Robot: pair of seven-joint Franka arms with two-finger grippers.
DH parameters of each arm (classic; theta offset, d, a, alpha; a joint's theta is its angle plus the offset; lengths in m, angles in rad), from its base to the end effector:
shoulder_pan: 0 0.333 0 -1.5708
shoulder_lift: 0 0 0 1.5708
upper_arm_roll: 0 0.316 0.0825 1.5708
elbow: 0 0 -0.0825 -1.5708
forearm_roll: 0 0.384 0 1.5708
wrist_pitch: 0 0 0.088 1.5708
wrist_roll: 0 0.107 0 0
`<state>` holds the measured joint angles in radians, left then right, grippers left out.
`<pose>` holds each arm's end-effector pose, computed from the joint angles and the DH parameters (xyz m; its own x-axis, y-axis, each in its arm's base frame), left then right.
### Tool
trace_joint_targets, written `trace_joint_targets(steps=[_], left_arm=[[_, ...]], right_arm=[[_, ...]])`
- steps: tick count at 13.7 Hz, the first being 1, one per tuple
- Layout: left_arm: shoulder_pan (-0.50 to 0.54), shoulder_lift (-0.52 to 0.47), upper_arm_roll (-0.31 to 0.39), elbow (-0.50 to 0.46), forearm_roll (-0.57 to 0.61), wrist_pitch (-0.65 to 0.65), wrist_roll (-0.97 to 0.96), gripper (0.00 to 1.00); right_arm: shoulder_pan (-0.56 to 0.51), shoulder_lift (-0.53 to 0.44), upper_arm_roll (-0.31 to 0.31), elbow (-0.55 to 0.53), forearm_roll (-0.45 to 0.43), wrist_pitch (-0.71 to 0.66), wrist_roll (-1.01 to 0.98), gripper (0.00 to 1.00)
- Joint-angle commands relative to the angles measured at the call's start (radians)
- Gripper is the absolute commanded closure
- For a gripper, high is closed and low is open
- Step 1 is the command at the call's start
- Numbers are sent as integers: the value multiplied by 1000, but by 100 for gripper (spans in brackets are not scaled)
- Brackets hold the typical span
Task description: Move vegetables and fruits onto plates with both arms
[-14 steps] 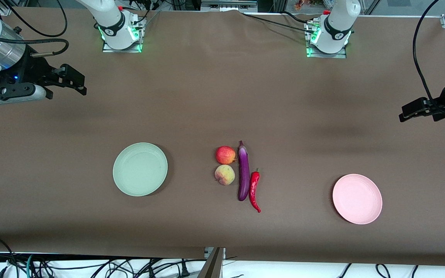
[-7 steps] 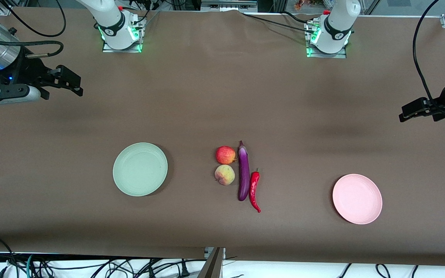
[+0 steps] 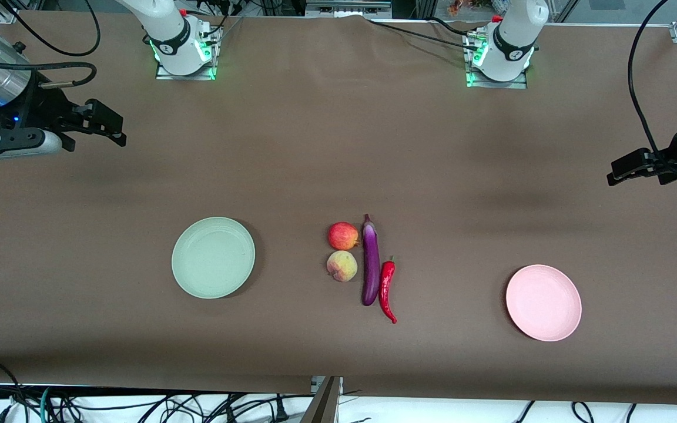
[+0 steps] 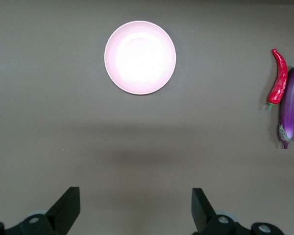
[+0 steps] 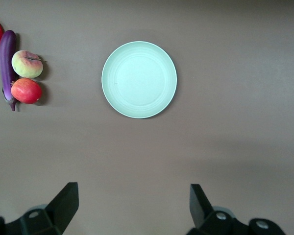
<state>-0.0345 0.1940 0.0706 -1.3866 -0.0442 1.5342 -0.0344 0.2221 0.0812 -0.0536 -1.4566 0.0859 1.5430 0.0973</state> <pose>0.6094 0.0128 0.5952 0.9966 0.0681 -0.0469 0.0695 -0.9972 0.0290 0.5674 0.1075 0.6303 0.9973 0.0740 -0.0025 0.0736 -0.9939 -0.0816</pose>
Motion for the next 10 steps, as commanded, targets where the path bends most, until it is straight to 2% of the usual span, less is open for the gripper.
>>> trace_joint_targets(steps=[1, 10], left_arm=[[5, -1, -3, 5, 4, -8, 18, 0], [5, -1, -3, 5, 3, -8, 14, 0]], right_arm=[[-10, -5, 3, 4, 9, -9, -2, 0], [-7, 12, 3, 7, 15, 45, -25, 0]])
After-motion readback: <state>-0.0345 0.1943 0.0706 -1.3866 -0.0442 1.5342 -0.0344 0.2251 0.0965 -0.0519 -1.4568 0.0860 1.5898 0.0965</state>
